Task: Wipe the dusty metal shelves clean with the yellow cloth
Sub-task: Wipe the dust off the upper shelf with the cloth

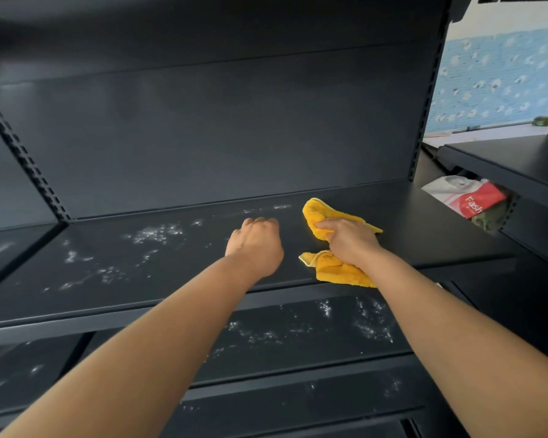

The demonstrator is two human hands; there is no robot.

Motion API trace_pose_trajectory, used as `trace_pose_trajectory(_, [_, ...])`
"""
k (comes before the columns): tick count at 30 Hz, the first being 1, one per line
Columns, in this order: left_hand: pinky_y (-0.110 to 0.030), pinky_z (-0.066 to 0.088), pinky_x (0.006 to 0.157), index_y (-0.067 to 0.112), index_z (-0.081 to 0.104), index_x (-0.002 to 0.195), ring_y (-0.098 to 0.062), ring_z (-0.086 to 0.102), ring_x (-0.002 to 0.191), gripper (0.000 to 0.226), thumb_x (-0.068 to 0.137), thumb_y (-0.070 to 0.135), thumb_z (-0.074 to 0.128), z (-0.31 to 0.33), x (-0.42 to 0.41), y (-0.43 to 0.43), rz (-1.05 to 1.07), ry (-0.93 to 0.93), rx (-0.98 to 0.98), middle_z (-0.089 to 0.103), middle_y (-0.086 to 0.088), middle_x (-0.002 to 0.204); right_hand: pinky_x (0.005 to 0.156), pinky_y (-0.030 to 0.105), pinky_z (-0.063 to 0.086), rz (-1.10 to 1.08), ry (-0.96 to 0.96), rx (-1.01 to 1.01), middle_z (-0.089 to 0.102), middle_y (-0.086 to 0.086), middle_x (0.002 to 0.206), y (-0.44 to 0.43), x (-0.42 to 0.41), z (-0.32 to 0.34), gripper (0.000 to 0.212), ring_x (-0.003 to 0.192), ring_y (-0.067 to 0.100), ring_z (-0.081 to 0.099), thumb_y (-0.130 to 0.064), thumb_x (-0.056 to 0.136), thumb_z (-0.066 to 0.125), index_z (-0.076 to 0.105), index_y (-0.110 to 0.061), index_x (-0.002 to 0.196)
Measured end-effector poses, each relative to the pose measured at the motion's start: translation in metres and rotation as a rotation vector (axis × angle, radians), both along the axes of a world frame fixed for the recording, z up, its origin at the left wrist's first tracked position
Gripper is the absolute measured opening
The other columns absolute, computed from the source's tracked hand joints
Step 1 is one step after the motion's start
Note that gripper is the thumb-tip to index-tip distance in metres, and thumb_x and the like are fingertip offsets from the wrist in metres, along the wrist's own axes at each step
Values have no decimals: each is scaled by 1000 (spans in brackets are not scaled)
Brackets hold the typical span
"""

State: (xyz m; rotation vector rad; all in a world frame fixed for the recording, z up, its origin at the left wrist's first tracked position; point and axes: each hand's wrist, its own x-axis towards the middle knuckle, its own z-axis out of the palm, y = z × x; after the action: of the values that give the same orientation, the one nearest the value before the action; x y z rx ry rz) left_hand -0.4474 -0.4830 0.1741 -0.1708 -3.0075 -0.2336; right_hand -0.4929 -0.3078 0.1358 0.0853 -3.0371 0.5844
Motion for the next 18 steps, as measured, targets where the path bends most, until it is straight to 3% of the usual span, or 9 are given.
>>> trace_pose_trajectory(5, [-41, 38, 98, 12, 48, 133, -27, 39, 127, 45, 89, 4, 43, 0, 1, -10, -36, 29, 30, 48, -8, 134, 100, 34, 43, 89, 25, -24, 44, -7, 148, -18, 26, 2, 39, 131, 22, 46, -22, 104, 36, 50, -40, 136])
trace_pose_trajectory(10, [-38, 37, 95, 12, 49, 132, -27, 41, 124, 44, 90, 3, 41, -9, -3, -6, -104, 20, 64, 50, -7, 132, 105, 34, 40, 123, 55, -78, 47, -12, 145, 1, 60, -4, 38, 131, 19, 45, -19, 103, 41, 56, -40, 130])
trace_pose_trajectory(18, [-37, 37, 96, 11, 49, 133, -26, 42, 123, 45, 90, 0, 40, -16, -12, -2, -123, 0, 83, 50, -8, 132, 94, 32, 43, -94, 40, -23, 50, -1, 143, 49, 60, 5, 39, 126, 25, 49, -18, 103, 39, 54, -33, 135])
